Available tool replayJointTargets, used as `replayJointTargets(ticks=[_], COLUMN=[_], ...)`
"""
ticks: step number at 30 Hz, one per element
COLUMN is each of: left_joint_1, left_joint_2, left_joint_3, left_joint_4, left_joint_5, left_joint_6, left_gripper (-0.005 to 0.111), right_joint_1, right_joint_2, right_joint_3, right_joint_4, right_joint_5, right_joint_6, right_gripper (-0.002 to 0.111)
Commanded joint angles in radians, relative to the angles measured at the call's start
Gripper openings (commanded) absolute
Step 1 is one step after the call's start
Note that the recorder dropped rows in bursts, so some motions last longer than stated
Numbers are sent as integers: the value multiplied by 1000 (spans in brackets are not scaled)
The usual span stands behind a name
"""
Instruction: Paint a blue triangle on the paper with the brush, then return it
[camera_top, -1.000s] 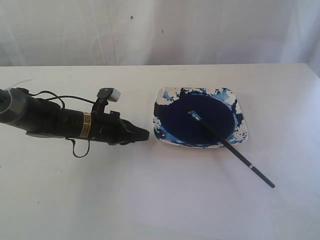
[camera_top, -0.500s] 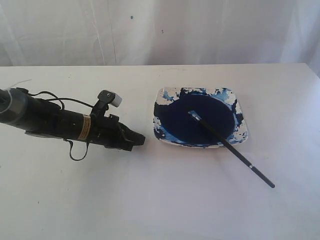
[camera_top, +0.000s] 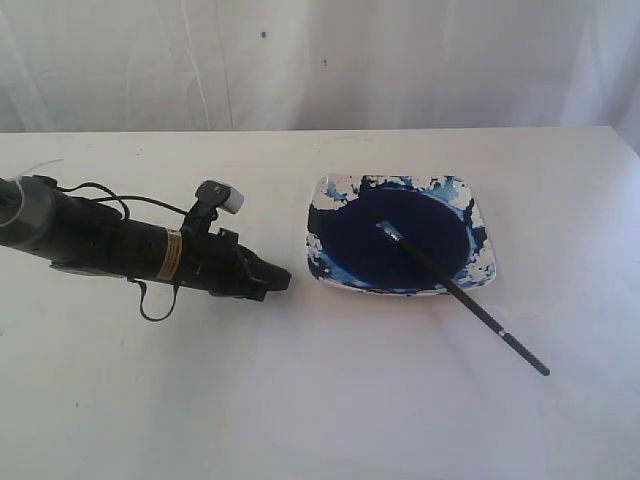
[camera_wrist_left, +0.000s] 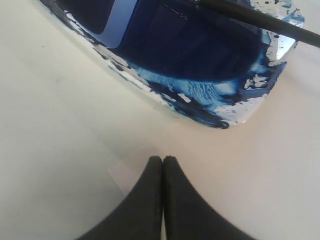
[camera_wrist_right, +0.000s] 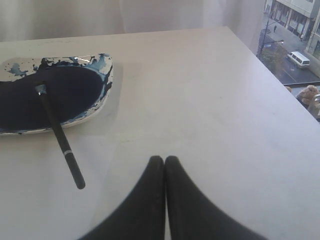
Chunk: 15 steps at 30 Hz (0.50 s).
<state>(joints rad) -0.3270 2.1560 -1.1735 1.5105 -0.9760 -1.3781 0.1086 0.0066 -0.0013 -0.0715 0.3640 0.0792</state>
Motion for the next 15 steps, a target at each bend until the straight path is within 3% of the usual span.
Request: replayJointTargets(ticks=[1,15], left_joint_1=[-12,-34], left_joint_2=[-2,-2], left_joint_3=[-3,-3], left_joint_4=[-3,13], left_joint_5=[1,79], left_joint_6=[-38,-36], left_gripper=[0,0], right_joint_1=[2,2], right_joint_2=[-7,-7], right_joint_3=[1,1], right_joint_4=[-8,-8], right_joint_5=[-13,-13], right_joint_6=[3,3], right_gripper=[0,0])
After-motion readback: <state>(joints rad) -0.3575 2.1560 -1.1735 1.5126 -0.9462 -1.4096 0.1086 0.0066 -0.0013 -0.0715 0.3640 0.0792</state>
